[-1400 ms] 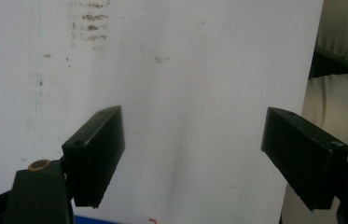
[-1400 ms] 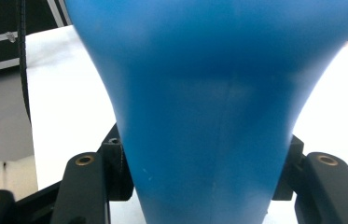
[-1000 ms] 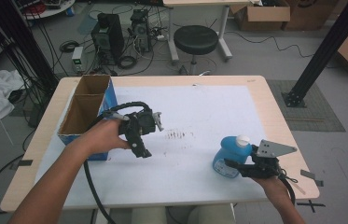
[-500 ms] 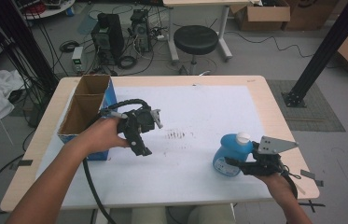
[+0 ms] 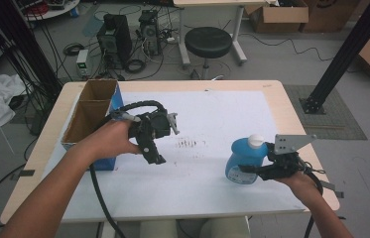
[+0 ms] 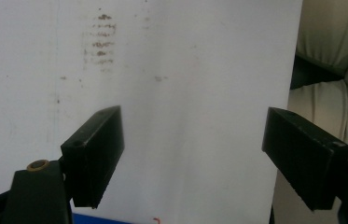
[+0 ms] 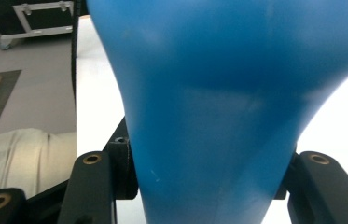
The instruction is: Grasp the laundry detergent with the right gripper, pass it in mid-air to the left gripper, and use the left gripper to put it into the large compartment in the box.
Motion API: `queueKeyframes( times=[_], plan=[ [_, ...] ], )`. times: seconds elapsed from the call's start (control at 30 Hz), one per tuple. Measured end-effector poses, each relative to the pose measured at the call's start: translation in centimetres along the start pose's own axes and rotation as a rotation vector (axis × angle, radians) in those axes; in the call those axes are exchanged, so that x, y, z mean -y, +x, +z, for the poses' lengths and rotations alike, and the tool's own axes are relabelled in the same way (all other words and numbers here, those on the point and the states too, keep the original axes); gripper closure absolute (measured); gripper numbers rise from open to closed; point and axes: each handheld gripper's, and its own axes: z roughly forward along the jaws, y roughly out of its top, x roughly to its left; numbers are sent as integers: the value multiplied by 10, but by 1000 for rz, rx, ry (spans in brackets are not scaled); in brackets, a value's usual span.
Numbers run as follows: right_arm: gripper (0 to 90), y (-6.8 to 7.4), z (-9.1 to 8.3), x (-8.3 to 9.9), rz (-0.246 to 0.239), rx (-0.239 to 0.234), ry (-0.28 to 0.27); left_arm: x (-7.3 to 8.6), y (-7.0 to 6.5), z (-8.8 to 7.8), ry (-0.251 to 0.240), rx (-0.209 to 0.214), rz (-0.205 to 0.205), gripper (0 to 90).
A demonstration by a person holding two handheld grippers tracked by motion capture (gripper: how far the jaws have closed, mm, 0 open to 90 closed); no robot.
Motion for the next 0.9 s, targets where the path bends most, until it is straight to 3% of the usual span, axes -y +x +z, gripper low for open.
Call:
queueKeyframes(
  times=[0.23, 0.47, 0.9],
  plan=[
    [451, -7, 3, -12, -22, -74, 1, -10, -2, -12, -3, 1, 20, 214],
    [452, -11, 21, -25, -56, -156, 36, -19, -5, -24, -5, -3, 40, 213],
    [452, -9, 53, -44, -108, -222, 62, -33, -10, -31, 2, 16, 61, 212]
  ],
)
